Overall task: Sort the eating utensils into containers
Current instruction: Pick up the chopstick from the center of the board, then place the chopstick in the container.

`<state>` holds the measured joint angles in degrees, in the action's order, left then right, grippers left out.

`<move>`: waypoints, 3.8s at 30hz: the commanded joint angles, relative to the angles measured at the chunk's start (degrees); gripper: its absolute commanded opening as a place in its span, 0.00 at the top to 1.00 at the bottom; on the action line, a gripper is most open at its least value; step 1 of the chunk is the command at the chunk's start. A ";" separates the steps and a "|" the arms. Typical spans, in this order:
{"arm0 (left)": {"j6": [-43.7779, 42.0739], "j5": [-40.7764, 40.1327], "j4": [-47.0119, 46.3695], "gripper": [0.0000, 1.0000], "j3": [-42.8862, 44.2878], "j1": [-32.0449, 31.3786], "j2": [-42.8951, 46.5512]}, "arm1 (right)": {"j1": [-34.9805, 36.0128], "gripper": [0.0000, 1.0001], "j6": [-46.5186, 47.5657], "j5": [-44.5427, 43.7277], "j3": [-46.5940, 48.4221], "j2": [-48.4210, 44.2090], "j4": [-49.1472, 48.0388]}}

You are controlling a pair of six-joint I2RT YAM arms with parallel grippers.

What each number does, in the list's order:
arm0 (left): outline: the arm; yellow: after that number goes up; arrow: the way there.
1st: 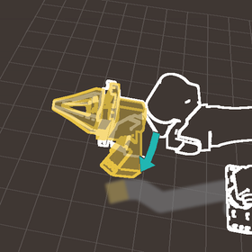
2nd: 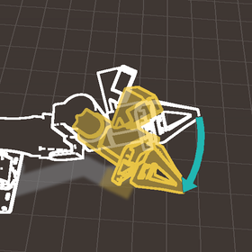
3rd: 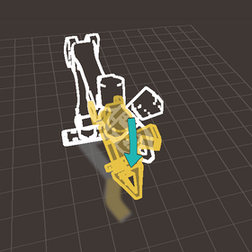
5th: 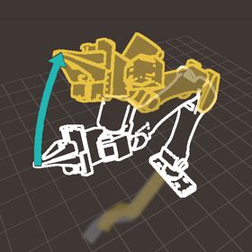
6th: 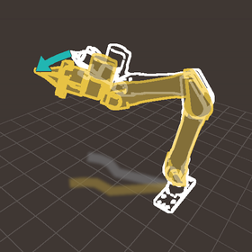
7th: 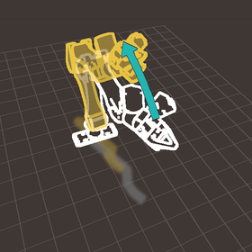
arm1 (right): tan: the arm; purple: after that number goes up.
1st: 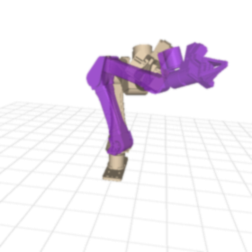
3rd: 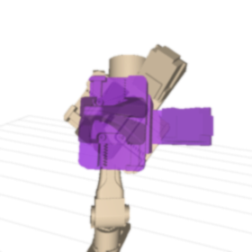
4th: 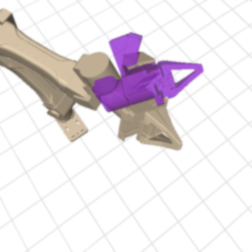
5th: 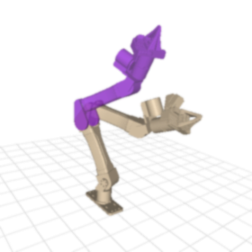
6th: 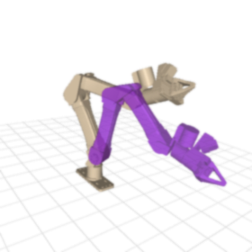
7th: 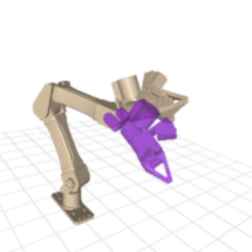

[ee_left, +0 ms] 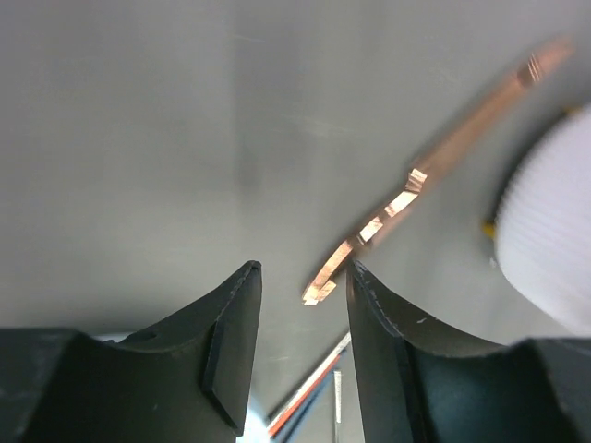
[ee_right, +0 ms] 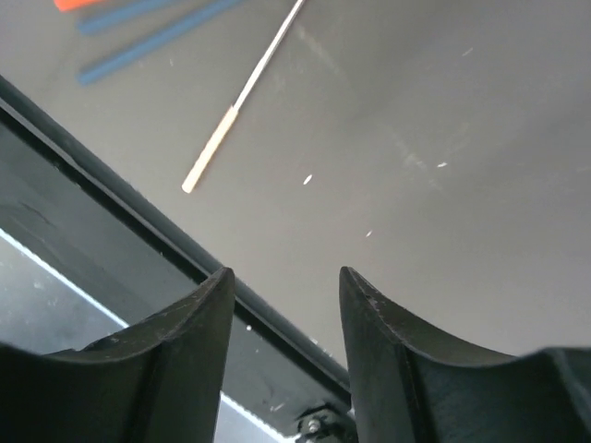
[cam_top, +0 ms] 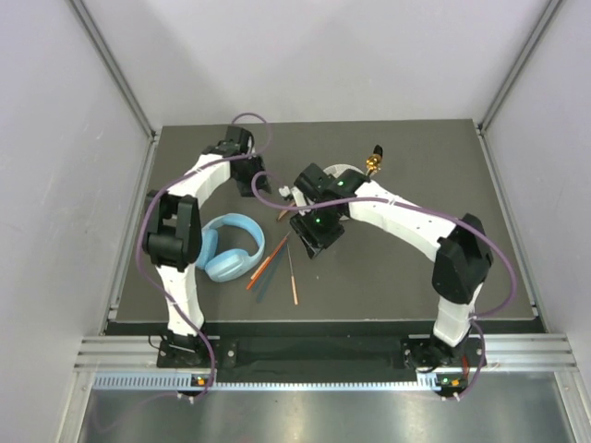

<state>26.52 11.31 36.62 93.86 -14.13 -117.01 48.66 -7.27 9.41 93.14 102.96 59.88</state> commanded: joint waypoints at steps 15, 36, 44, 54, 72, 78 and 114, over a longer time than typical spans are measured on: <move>3.53 -12.19 -2.78 0.50 -6.93 9.30 7.32 | 9.95 0.53 -7.05 -0.79 -0.33 12.70 -7.67; 2.48 -8.85 -6.48 0.51 -17.31 9.30 12.51 | 11.37 0.55 -7.32 -4.84 2.04 19.91 -10.22; 2.39 -8.23 -6.65 0.52 -18.54 9.30 12.77 | 11.36 0.58 -6.71 -5.89 2.30 20.26 -10.31; 2.30 -7.53 -6.83 0.52 -18.63 9.30 12.86 | 10.49 1.00 -4.69 -5.81 -1.20 21.41 -9.69; 2.22 -3.05 -6.83 0.53 -17.66 9.03 12.16 | 6.80 1.00 -9.17 -18.89 -4.82 8.40 -6.01; 1.86 -2.09 -6.39 0.53 -18.01 8.94 13.12 | 6.44 1.00 -8.65 -25.84 -1.65 8.23 -4.33; 0.81 -3.14 -6.91 0.53 -18.19 6.05 10.49 | -8.24 1.00 12.80 -28.48 -11.40 -7.16 -43.61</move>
<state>28.14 9.04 30.52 75.53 -7.62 -106.98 40.45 2.87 -21.63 82.02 94.74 24.86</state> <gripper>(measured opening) 0.468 0.018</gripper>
